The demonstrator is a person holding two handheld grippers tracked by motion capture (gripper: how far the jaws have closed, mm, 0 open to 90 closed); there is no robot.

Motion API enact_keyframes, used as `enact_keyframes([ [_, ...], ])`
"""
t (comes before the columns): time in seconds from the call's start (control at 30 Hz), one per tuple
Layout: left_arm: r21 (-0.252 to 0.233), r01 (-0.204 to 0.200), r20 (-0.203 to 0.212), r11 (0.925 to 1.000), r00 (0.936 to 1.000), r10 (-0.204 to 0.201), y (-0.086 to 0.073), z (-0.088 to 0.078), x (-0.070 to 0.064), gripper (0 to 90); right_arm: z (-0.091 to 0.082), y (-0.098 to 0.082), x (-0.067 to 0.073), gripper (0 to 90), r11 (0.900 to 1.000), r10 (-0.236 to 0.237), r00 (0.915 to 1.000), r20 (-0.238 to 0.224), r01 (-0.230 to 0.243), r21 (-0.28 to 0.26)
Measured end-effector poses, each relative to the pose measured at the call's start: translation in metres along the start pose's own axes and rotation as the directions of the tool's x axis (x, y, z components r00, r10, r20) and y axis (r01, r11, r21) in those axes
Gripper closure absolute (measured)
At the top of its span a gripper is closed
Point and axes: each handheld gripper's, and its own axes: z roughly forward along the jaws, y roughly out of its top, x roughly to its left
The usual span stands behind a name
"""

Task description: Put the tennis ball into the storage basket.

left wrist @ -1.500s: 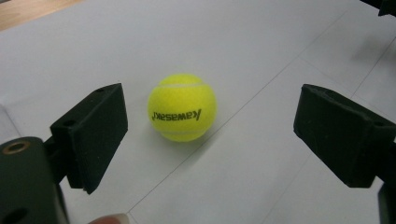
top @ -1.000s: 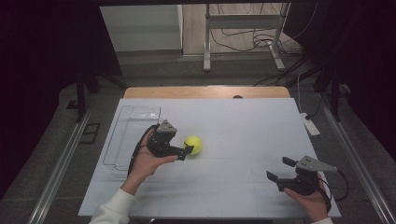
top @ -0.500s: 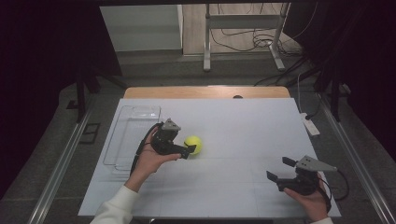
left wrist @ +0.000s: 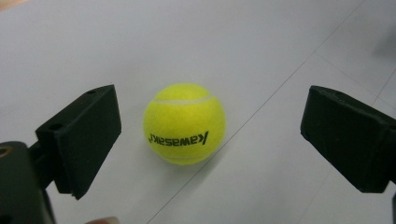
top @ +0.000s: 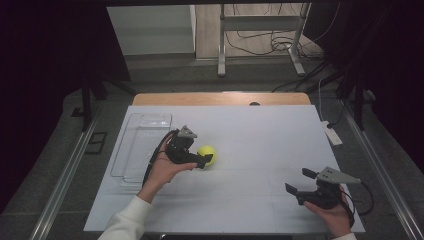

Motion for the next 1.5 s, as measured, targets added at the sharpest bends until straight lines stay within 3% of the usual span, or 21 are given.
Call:
enact_keyframes([
  [0.87,0.059,-0.005,-0.003,0.9983,1.0,0.005,0.008,0.025,0.003,5.0,0.001,-0.001,0.0,10.9,1.0,0.001,1.0,0.0,-0.001,0.003],
  [1.5,0.131,0.011,-0.021,0.9913,0.9997,-0.009,0.006,0.05,0.01,4.0,0.001,-0.001,0.0,10.9,1.0,0.0,1.0,0.001,0.0,0.005],
])
